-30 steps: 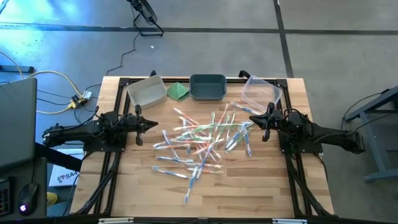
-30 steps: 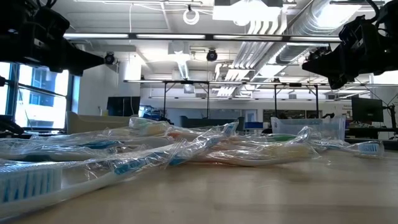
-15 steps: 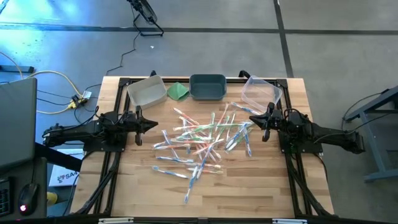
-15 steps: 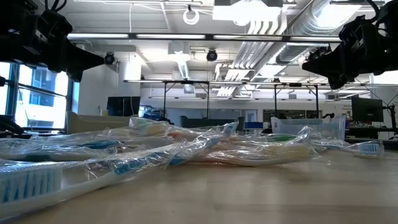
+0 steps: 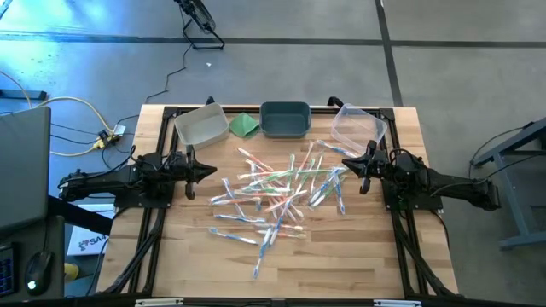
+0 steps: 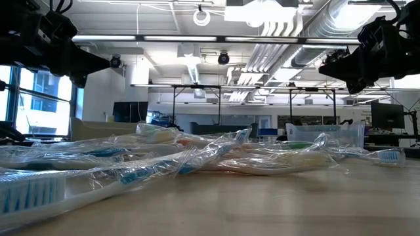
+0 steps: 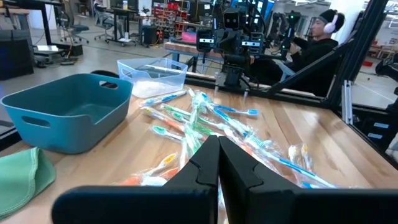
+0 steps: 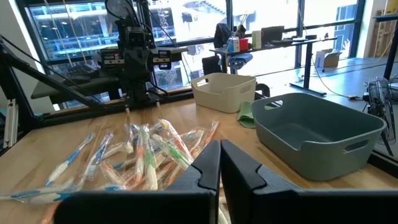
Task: Pick & Place Toothbrushes
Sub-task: Put the blue toothbrush into the gray bin
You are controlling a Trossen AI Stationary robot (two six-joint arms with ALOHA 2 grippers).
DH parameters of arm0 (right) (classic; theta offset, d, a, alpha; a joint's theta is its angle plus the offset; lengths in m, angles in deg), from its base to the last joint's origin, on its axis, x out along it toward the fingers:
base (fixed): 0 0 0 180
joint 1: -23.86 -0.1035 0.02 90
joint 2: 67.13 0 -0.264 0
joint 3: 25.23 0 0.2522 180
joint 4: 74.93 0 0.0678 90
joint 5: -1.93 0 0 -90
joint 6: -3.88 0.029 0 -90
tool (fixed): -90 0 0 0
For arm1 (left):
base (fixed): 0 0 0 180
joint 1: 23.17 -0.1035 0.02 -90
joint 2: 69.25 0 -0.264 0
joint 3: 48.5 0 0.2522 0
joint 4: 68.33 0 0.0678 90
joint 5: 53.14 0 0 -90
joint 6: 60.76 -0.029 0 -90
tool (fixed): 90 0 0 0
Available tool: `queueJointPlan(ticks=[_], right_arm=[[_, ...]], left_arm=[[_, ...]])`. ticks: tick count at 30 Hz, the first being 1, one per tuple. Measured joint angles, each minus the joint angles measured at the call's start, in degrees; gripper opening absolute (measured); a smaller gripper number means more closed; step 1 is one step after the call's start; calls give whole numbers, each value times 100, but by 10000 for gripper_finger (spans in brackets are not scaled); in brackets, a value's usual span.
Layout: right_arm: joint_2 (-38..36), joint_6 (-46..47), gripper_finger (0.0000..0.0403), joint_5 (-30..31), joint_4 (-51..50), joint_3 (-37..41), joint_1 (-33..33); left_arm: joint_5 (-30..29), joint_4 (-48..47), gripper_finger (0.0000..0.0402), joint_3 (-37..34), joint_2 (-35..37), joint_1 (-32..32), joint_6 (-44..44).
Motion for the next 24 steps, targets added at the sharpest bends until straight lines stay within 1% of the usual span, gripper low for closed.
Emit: queueJointPlan(ticks=[6, 13, 19, 24], right_arm=[[0, 0, 5, 30, 0, 0, 2], [0, 0, 5, 24, 0, -2, 2], [0, 0, 5, 23, 1, -2, 1], [0, 0, 5, 6, 2, -1, 2]], left_arm=[[-1, 28, 0, 0, -1, -1, 6], [-8, 435, 0, -24, -1, -2, -28], [-8, 416, 0, -24, -2, 0, -38], [-8, 450, 0, -20, -2, -2, 312]])
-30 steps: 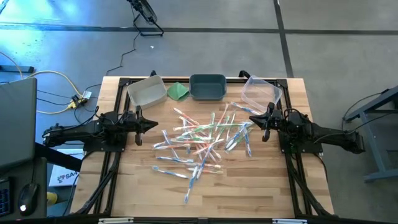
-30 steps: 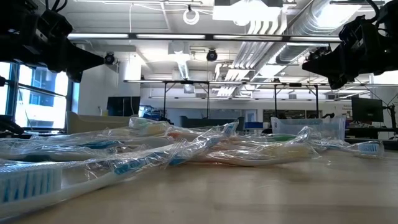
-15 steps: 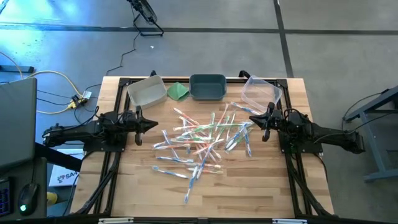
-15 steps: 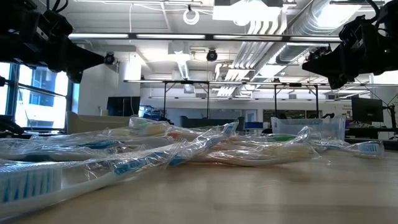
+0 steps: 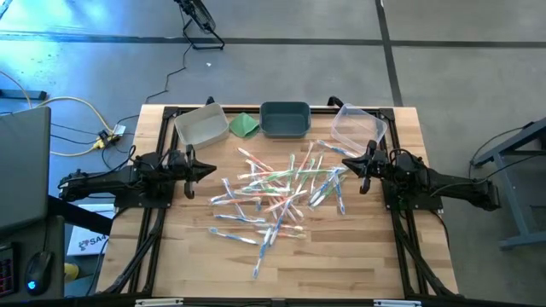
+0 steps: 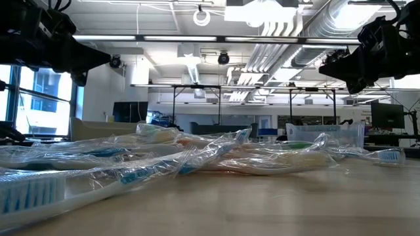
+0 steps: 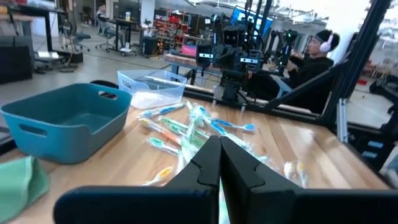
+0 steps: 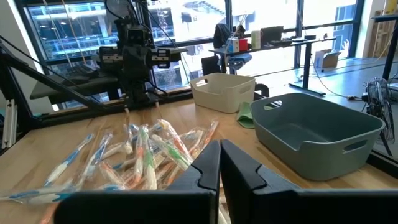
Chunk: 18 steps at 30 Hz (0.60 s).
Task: Pick & Place Toothbrushes
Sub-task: Put the blue toothbrush into the gray bin
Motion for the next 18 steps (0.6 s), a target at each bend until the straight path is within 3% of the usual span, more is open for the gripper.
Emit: queueJointPlan(ticks=[18], right_arm=[[0, -2, 5, -284, 141, -1, -2]], left_arm=[[-2, -209, 0, 13, 0, 1, 10]])
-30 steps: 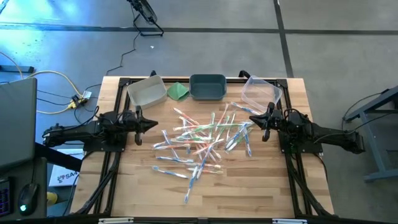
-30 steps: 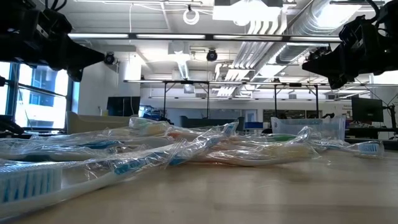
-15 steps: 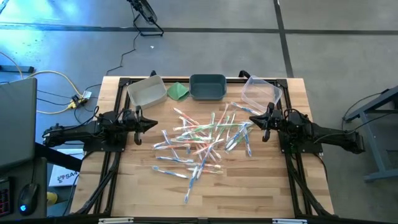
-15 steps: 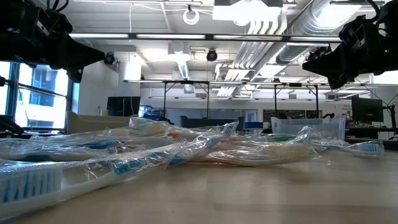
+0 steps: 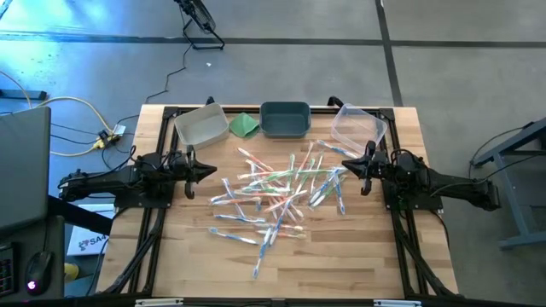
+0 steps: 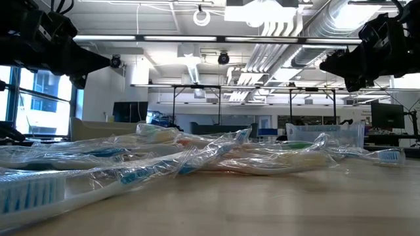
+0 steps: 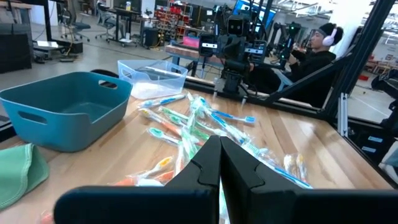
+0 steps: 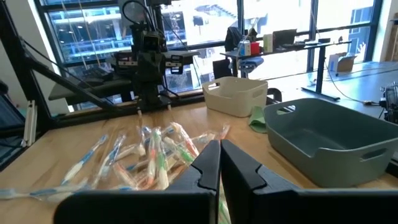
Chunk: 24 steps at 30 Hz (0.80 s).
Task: Pick & Place Toothbrushes
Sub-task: Put the blue toothbrush into the gray bin
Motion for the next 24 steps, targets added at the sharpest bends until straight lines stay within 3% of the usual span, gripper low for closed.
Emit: queueJointPlan(ticks=[15, 24], right_arm=[[25, -434, 3, -148, 168, -540, 0], [977, -455, 3, 140, -129, -976, -2]], left_arm=[[-2, 1, 0, 0, 0, 0, -12], [-2, 3, 0, 2, 0, 0, -14]])
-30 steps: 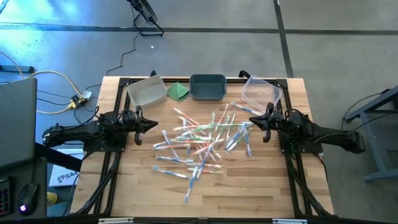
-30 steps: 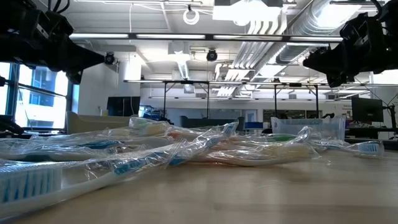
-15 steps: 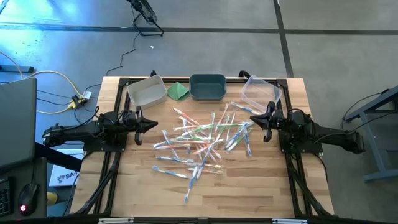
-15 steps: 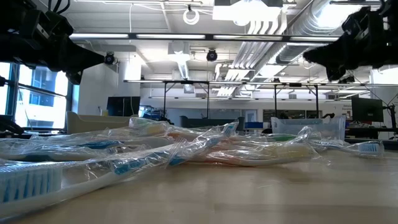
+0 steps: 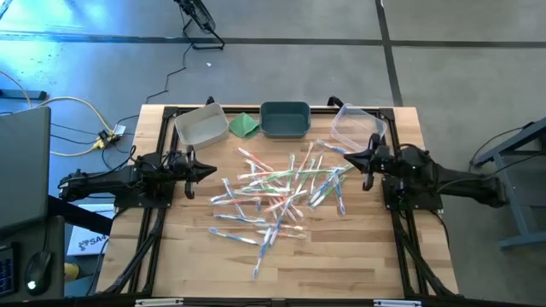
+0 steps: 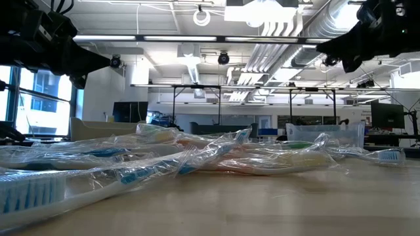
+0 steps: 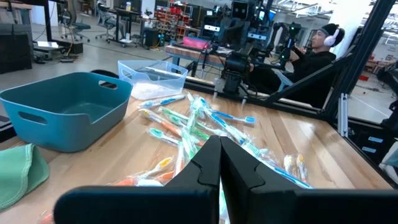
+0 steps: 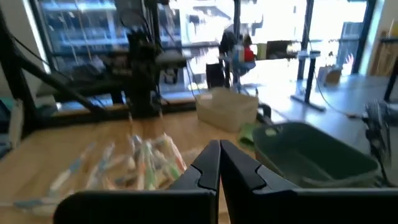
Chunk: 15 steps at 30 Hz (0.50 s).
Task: Pick & Place Toothbrushes
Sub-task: Put the blue toothbrush into the gray bin
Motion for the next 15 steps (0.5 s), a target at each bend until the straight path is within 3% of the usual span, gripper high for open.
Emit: queueJointPlan(ticks=[15], right_arm=[[2083, 46, 3, 166, -16, -910, 0]], left_arm=[[0, 2, 0, 4, 2, 0, 0]])
